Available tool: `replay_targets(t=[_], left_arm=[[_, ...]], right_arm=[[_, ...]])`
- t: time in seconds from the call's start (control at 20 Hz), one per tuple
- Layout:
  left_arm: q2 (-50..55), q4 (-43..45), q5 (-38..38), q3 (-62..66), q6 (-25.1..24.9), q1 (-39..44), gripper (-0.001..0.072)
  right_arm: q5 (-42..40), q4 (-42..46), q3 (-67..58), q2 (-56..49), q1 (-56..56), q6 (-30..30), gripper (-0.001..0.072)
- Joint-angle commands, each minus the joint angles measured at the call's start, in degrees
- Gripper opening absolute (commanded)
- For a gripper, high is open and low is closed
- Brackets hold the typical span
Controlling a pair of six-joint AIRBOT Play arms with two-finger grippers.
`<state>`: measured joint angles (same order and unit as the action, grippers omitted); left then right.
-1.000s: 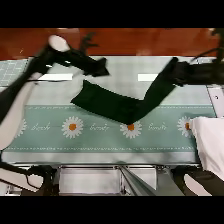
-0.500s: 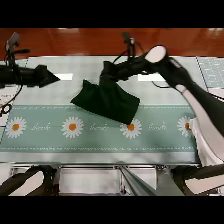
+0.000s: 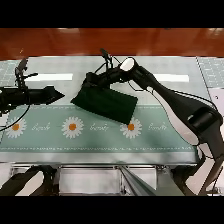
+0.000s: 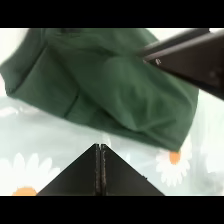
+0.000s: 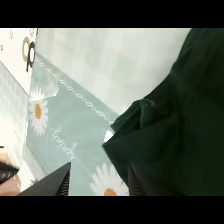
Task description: Fold the shirts.
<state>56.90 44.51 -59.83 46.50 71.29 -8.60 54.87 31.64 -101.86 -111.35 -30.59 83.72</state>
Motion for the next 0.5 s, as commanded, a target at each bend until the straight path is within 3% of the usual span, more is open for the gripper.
replay_targets(t=[0.0, 0.1, 0.25, 0.35, 0.45], left_arm=[[-0.22, -0.15, 2.12, 0.7, -0.07, -2.29, 0.0019], [-0.68, -0.76, -3.45, 4.85, 0.55, -6.23, 0.0019], [-5.01, -3.39, -6.64, 8.52, 0.5, -11.47, 0.0018], [-9.53, -3.43, -6.47, 7.65, 0.5, -12.5, 0.0018], [-13.11, -3.43, -6.47, 5.16, 0.48, -11.56, 0.0019]], right_arm=[[13.29, 1.05, -0.44, 2.95, 4.68, 1.53, 0.0408], [24.83, 9.51, -0.44, 9.88, 10.71, 2.29, 0.0407], [35.39, 43.04, 2.49, 26.67, 17.46, 7.82, 0.0407], [30.23, 61.37, 14.32, 39.89, 19.76, 17.05, 0.0409], [17.11, 64.98, 33.16, 52.28, 22.29, 24.44, 0.0418]])
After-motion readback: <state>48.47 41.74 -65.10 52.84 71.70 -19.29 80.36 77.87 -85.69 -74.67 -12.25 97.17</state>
